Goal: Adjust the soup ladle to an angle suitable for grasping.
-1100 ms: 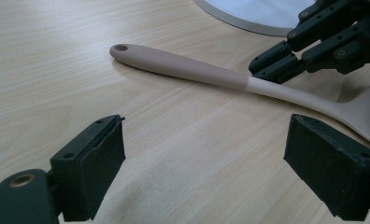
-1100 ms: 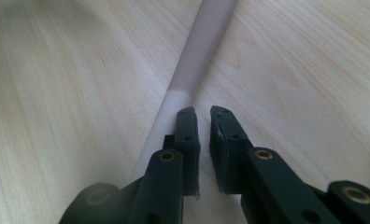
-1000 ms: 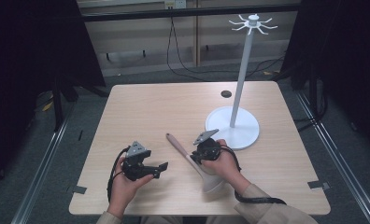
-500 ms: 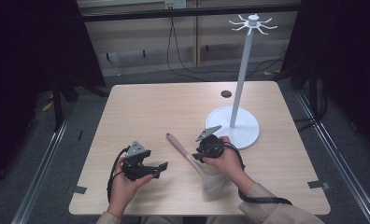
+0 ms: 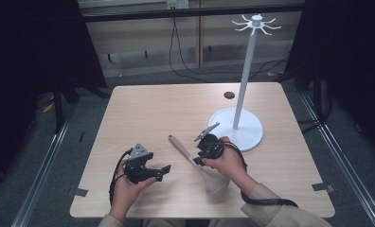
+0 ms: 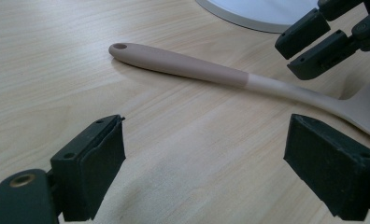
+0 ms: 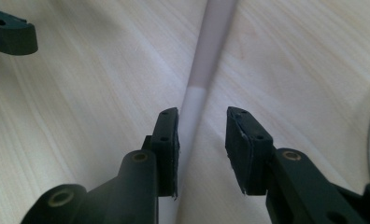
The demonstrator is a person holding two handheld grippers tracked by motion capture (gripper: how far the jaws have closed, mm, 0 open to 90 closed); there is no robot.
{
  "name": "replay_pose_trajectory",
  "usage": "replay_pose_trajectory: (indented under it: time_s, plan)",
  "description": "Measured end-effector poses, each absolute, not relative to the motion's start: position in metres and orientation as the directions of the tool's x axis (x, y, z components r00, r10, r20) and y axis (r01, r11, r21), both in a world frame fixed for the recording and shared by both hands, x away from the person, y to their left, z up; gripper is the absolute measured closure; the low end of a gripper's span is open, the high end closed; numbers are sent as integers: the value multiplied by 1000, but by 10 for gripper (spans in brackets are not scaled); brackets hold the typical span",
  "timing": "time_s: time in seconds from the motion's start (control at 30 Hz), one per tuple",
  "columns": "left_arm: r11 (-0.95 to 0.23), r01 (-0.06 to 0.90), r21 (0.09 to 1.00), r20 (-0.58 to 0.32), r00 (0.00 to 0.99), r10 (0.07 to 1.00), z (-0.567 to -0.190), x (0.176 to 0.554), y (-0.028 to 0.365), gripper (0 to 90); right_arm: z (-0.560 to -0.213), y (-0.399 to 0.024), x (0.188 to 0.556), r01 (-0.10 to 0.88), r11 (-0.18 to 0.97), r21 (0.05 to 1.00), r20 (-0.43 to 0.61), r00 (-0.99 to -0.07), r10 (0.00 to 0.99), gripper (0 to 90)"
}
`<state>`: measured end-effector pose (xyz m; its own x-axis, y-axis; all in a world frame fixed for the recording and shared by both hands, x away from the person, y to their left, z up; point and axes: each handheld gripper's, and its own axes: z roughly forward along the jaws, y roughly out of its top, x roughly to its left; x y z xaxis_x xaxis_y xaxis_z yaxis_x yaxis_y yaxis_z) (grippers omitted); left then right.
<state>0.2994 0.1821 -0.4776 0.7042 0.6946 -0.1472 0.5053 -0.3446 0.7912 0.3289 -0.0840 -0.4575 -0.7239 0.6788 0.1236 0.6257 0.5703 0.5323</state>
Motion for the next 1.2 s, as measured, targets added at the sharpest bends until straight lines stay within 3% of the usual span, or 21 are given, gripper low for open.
replay_pose_trajectory:
  time_s: [0.43, 0.87, 1.07, 1.2]
  plan:
    - [-349, 503, 791, -145, 707, 692, -478, 300, 183, 121, -462, -69, 333, 658, 623, 423, 128, -724, 678, 647]
    - [-347, 500, 794, -143, 707, 693, -477, 300, 184, 121, -473, -60, 335, 673, 631, 385, 138, -718, 682, 645]
    - [-347, 503, 792, -143, 704, 695, -477, 300, 184, 121, -475, -59, 336, 672, 630, 389, 118, -714, 690, 722]
    - [-342, 502, 794, -141, 700, 700, -477, 300, 184, 121, -475, -61, 337, 723, 578, 378, 159, -666, 729, 779]
